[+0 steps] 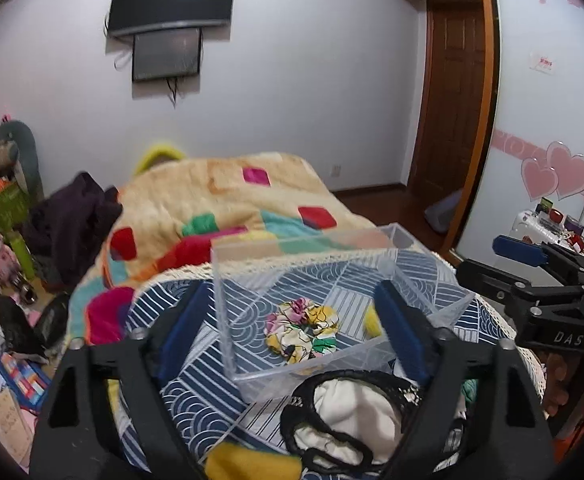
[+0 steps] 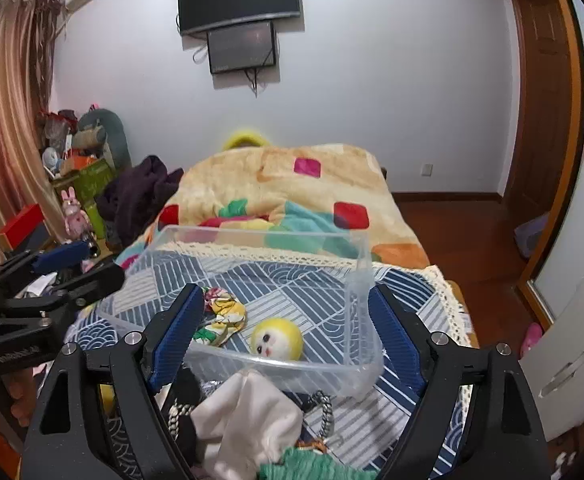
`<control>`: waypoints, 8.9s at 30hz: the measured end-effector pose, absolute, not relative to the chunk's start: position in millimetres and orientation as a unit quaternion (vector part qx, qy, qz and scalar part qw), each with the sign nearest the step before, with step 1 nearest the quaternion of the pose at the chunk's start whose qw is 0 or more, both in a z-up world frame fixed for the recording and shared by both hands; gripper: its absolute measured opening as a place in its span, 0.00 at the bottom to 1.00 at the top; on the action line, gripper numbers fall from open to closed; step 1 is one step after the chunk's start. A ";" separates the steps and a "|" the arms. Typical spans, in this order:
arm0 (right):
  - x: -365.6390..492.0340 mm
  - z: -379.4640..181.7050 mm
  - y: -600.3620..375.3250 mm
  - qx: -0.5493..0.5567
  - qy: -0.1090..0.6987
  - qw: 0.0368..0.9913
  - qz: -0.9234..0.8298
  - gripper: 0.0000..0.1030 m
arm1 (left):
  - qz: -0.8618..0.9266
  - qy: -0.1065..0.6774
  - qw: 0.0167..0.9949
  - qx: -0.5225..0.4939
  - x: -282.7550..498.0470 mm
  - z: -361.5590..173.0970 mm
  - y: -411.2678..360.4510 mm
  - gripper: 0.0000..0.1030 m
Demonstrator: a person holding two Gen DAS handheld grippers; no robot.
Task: Organize soft objects
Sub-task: 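Grasp the yellow sponge with the left gripper, then carry the sponge into the box with the left gripper while the right carries the green glove in, then grasp the black strap with the left gripper while the right grasps the white cloth bag, then lift the strap and white bag over the box and release both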
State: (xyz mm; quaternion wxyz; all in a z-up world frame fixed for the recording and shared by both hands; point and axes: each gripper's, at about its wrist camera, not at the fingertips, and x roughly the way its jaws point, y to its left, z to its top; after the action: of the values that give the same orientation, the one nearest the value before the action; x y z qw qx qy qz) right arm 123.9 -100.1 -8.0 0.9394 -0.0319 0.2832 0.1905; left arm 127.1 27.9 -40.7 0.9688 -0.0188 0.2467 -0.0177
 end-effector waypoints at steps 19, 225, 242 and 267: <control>80.0 -64.4 -120.6 -0.060 0.335 0.926 0.165 0.93 | 0.001 0.319 0.947 -0.046 76.1 -116.4 42.0 0.97; 131.6 -24.2 -76.2 -0.030 0.251 0.947 0.198 0.15 | 0.011 0.269 0.959 -0.085 176.9 -77.0 49.6 0.14; 161.5 -58.4 -54.2 -0.088 0.327 0.922 0.187 0.17 | -0.005 0.325 0.945 -0.045 202.2 -100.6 38.8 0.25; 115.1 -28.9 -100.6 -0.074 0.279 0.941 0.176 0.67 | -0.062 0.293 0.953 -0.052 135.7 -77.4 16.6 0.83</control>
State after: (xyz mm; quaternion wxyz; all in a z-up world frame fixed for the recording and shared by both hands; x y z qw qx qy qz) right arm 115.1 -100.6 -28.9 0.9409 -0.0742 0.2793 0.1764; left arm 135.7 16.6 -77.4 0.9526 -0.0520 0.2932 -0.0624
